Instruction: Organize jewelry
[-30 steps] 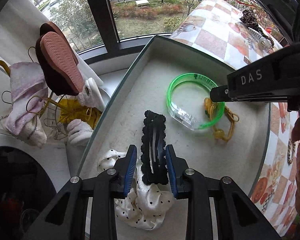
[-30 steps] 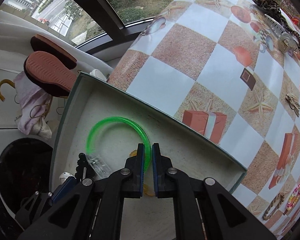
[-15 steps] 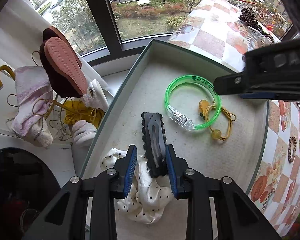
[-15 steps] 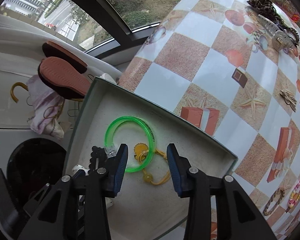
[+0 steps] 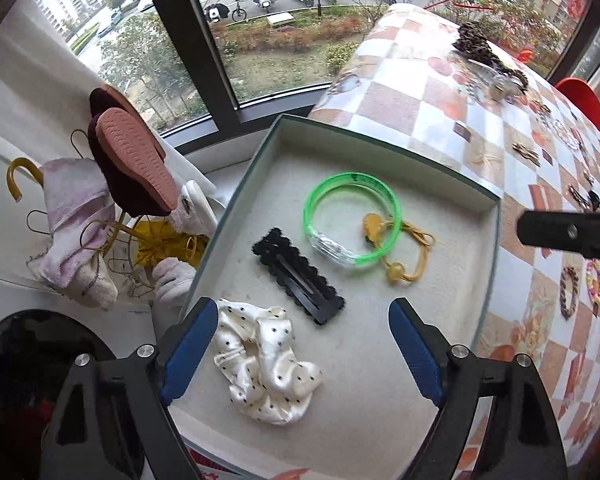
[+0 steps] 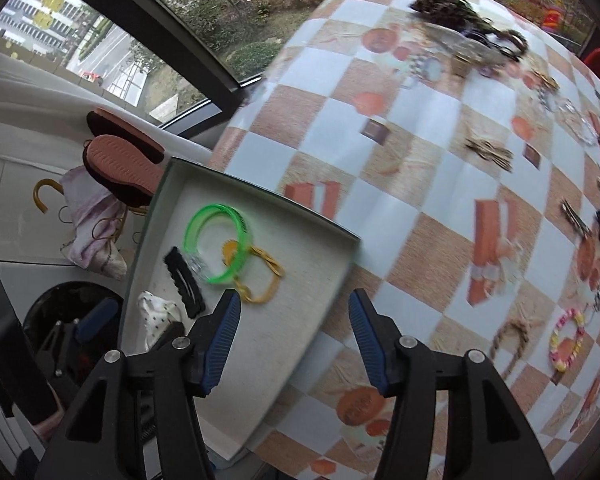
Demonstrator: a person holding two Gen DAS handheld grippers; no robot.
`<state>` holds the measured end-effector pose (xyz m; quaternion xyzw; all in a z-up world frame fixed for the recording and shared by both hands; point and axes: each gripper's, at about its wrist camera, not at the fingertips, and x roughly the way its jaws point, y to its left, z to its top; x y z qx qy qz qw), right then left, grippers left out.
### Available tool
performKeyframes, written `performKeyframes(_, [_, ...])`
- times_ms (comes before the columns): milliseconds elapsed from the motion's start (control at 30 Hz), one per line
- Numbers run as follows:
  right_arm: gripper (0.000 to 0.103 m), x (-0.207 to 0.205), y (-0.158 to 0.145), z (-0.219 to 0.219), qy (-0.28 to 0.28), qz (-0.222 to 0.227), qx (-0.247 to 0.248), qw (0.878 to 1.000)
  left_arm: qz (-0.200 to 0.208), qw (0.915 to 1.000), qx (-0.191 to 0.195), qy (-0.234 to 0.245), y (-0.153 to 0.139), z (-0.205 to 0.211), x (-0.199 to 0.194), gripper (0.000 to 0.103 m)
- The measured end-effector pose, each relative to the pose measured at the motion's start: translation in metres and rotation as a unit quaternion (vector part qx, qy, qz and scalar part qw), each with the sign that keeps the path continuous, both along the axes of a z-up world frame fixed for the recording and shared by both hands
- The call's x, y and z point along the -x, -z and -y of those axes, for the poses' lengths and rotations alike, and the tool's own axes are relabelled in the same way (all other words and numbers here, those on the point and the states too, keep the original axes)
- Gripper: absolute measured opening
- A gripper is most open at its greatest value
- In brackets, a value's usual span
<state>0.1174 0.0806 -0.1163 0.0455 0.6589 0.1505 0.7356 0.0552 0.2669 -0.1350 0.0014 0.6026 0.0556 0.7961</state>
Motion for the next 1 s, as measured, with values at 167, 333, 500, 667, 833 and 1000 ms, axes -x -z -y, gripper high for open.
performKeyframes(167, [0.077,0.018,-0.004,0.04,0.022,0.001,0.019,1.0,-0.006,0.9998,0.006,0.021,-0.01,0.023,0.006,0.09])
performKeyframes(333, [0.082,0.034,-0.006,0.079,0.047,0.002,0.044,0.998,-0.014,0.9985,0.01,0.051,-0.017,0.058,0.011,0.09])
performKeyframes(500, [0.086,0.047,-0.007,0.119,0.068,0.007,0.067,0.995,-0.024,0.9962,0.015,0.082,-0.018,0.097,0.011,0.09])
performKeyframes(667, [0.087,0.056,-0.007,0.16,0.104,0.013,0.076,0.992,-0.03,0.9922,0.015,0.12,-0.019,0.141,0.006,0.09])
performKeyframes(833, [0.088,0.06,-0.003,0.196,0.136,0.01,0.074,0.988,-0.035,0.988,0.013,0.15,-0.017,0.179,-0.002,0.09])
performKeyframes(1000, [0.088,0.062,-0.002,0.225,0.157,0.014,0.079,0.984,-0.043,0.9852,0.008,0.166,-0.013,0.207,-0.008,0.09])
